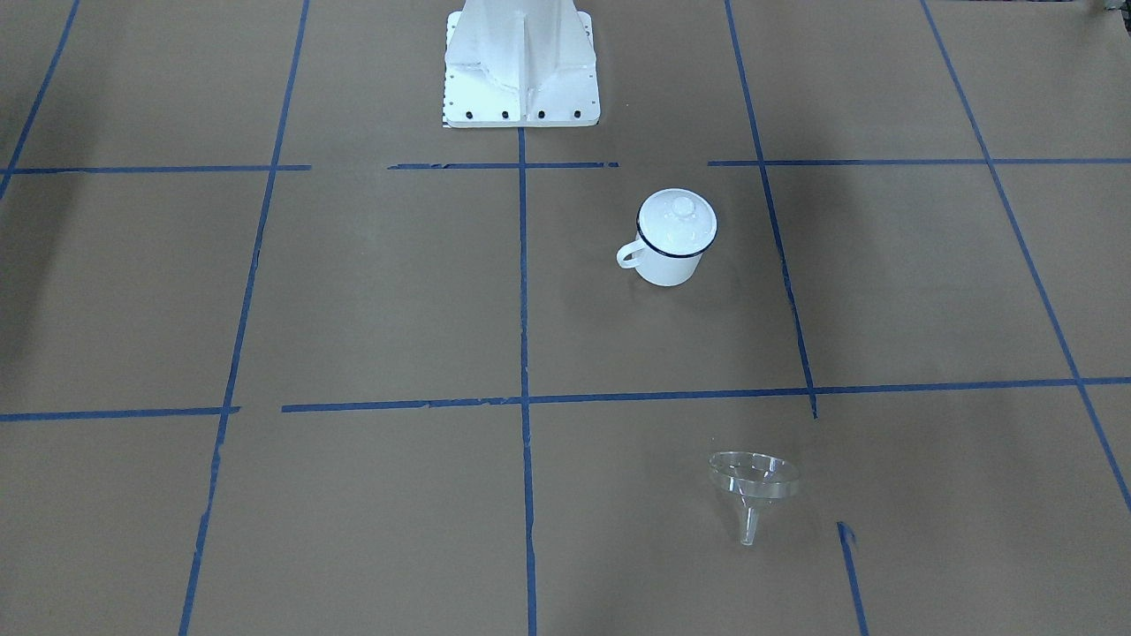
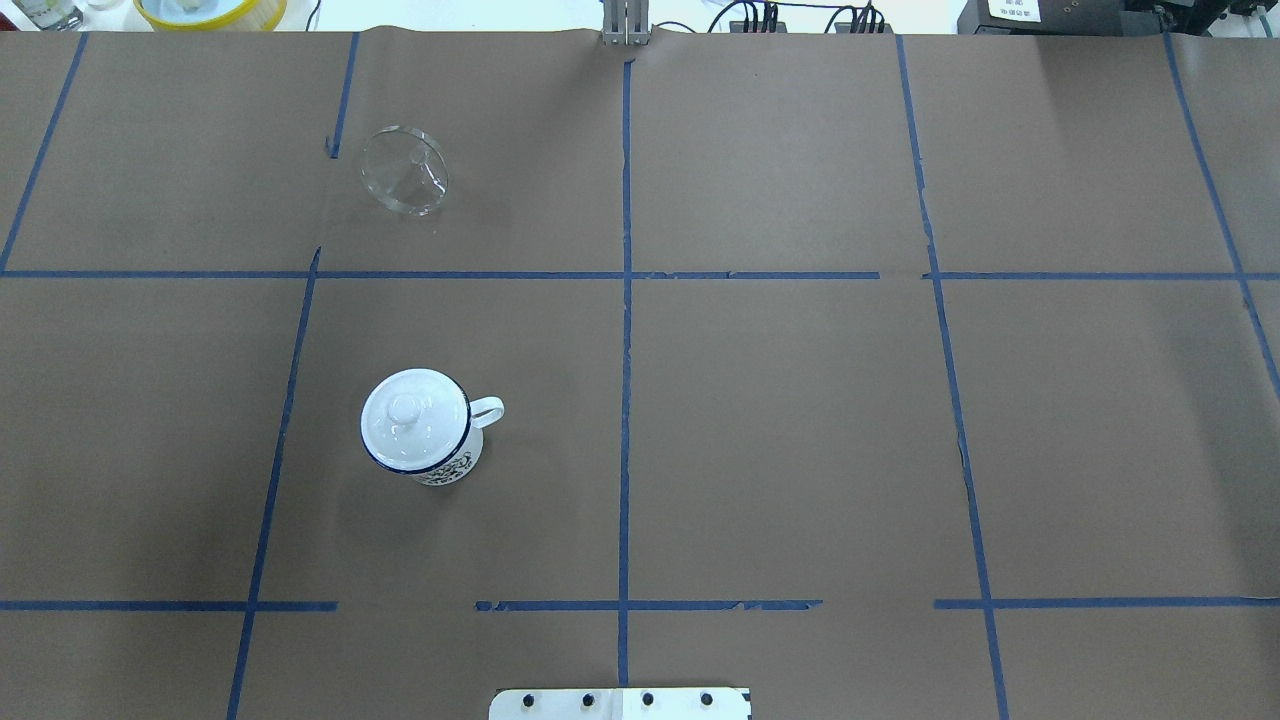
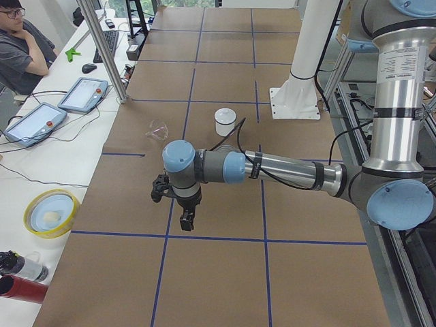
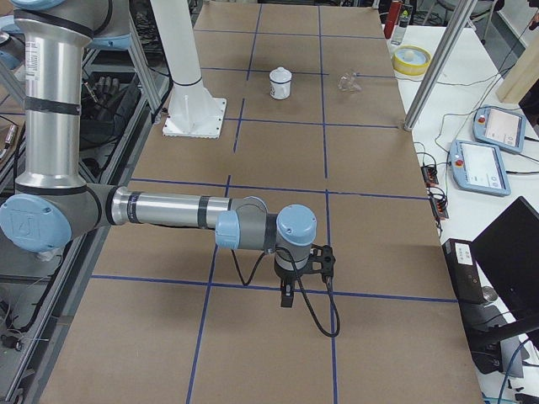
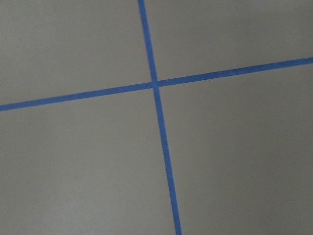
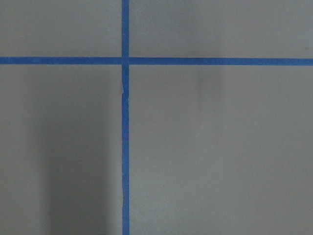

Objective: Remove funnel from cup

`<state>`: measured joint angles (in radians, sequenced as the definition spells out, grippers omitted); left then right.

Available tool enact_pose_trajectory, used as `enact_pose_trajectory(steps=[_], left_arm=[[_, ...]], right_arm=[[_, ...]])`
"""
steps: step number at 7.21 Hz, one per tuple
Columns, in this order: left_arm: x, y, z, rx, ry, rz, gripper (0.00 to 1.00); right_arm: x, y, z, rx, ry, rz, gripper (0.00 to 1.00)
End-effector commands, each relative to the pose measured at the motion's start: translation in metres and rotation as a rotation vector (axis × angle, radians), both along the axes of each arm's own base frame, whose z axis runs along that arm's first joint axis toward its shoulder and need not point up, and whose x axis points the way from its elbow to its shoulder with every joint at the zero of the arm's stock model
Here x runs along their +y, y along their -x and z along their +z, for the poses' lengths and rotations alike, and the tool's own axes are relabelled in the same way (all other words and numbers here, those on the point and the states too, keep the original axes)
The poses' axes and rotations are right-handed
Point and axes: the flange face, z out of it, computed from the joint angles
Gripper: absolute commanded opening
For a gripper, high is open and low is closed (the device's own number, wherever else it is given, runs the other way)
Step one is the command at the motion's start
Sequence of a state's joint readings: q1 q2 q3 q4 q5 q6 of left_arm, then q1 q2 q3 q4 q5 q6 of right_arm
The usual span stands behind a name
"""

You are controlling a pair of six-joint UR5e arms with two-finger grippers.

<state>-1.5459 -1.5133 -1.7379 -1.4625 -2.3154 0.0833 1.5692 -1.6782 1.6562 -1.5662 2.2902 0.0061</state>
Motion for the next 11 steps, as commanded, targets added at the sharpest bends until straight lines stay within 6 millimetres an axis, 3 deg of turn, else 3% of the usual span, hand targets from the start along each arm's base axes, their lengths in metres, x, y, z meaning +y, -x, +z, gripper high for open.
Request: enact_pose_trajectory(steps=[1,3,7,11], left_arm=[[0.029,0.023,0.02,0.032,0.003,-0.057,1.0],[0.025,0.023,0.023,0.025,0.014,-0.062,1.0],[0.019,0.023,0.007,0.019,-0.03,-0.057,1.0],[0.022,0.024,0.009,0.016,-0.022,-0.06,1.0]], right_arm=[[0.0,0.0,0.0,0.0,0.0,0.0,1.0],[0.0,0.0,0.0,0.0,0.0,0.0,1.0],[0.0,0.0,0.0,0.0,0.0,0.0,1.0],[0.0,0.0,0.0,0.0,0.0,0.0,1.0]])
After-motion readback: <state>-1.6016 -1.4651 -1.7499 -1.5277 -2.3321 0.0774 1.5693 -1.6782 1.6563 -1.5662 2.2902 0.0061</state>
